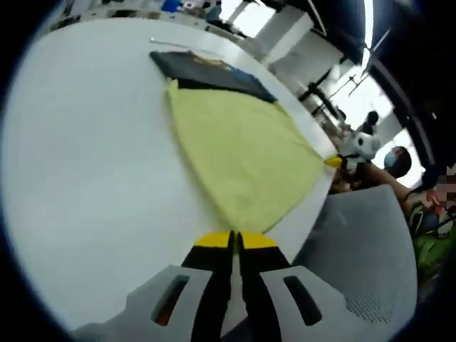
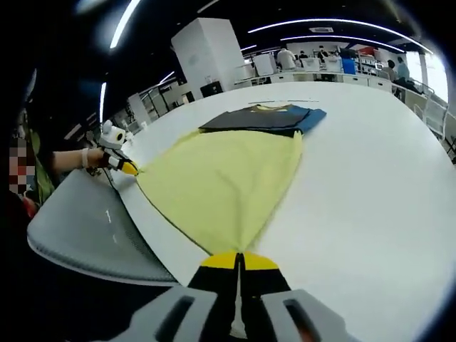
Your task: Fold the garment on the visible template until the final outline fits inside the template.
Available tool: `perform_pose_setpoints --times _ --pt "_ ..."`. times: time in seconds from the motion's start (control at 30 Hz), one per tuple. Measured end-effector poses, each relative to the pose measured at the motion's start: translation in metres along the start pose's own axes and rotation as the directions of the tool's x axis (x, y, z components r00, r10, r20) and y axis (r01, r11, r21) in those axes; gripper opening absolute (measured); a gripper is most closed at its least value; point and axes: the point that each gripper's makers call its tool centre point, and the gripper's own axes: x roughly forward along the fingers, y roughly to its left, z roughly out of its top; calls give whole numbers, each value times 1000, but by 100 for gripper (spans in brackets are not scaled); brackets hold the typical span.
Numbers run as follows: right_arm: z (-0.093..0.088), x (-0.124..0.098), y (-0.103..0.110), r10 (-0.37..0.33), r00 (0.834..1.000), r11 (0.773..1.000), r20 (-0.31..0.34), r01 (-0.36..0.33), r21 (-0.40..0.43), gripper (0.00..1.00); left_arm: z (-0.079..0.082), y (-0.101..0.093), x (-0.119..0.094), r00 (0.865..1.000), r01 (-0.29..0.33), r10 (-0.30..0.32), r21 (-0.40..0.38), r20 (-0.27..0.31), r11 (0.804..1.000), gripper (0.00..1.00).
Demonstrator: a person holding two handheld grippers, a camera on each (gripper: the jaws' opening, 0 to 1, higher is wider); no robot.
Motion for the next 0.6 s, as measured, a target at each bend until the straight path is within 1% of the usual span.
perform_pose_setpoints --times 0.1,0.2,0.3,0.33,0.37,0.43,0.57,0.6 --pt "-1 -2 4 22 1000 999 -17 -21 34 0 1 -6 -2 1000 10 -10 3 -1 1000 0" --pt "-3 -4 7 31 999 999 -28 -30 31 0 -3 -13 -4 999 32 -31 13 -27 999 0" --pt "-8 -9 10 41 998 999 -45 -39 35 0 -12 -21 -5 996 50 -47 32 -74 998 0" --pt "-10 -11 12 47 998 998 -47 -45 41 0 -17 -24 -5 993 61 -56 40 -101 997 0" --pt "-11 -13 13 49 998 998 -48 -47 41 0 -19 -25 -5 992 66 -61 44 -112 997 0" --pt "-16 -16 15 49 997 998 -54 -47 47 0 -28 -29 -5 986 87 -79 48 -150 995 0" --pt "-25 -21 20 57 996 996 -64 -53 65 0 -37 -32 -5 978 97 -85 56 -188 994 0" --pt "-28 -22 22 56 996 996 -67 -52 71 0 -39 -33 -6 976 102 -91 47 -197 994 0"
